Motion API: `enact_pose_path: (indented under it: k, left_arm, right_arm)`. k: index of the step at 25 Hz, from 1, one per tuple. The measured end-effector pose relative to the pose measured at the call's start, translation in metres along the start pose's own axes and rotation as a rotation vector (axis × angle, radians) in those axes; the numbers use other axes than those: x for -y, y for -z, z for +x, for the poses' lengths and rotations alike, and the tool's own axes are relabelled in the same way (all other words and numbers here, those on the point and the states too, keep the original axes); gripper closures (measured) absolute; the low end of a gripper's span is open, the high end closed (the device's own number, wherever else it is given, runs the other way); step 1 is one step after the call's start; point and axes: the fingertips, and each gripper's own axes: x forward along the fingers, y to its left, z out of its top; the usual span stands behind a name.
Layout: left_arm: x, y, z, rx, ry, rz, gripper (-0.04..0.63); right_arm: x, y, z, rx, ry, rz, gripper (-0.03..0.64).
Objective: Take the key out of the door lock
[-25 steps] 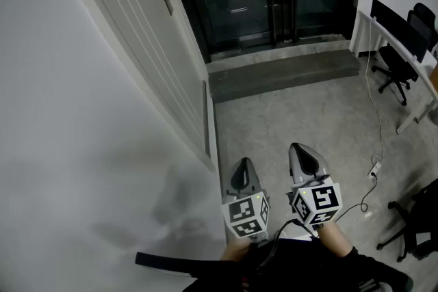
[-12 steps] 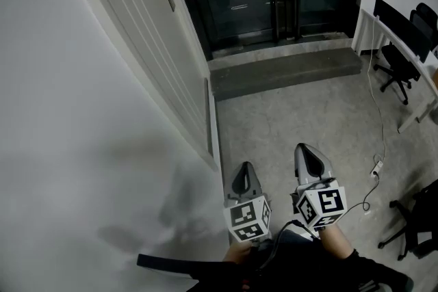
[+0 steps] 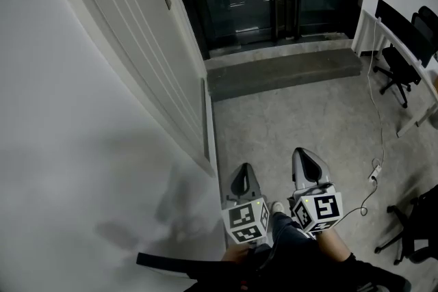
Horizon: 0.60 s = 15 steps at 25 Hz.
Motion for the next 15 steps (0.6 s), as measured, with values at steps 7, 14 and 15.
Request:
enact_pose_path:
  k: [7, 14, 15]
  left_arm:
    - [0.011, -0.031, 0.068, 0.034, -0.004, 0.014, 0.595]
    - [0.022, -0.050, 0.129, 0.044, -0.032, 0.013, 0.595]
    - [0.024, -0.051, 0.137, 0.046, -0.037, 0.013, 0.595]
  right_arm:
    - [0.034, -0.015, 0.066, 0.018, -0.048, 0.008, 0.617]
    - [0.070, -0.024, 0.121, 0.016, -0.094, 0.013, 0.615]
    - [0.075, -0.026, 0.128, 0.018, -0.100, 0.015, 0.615]
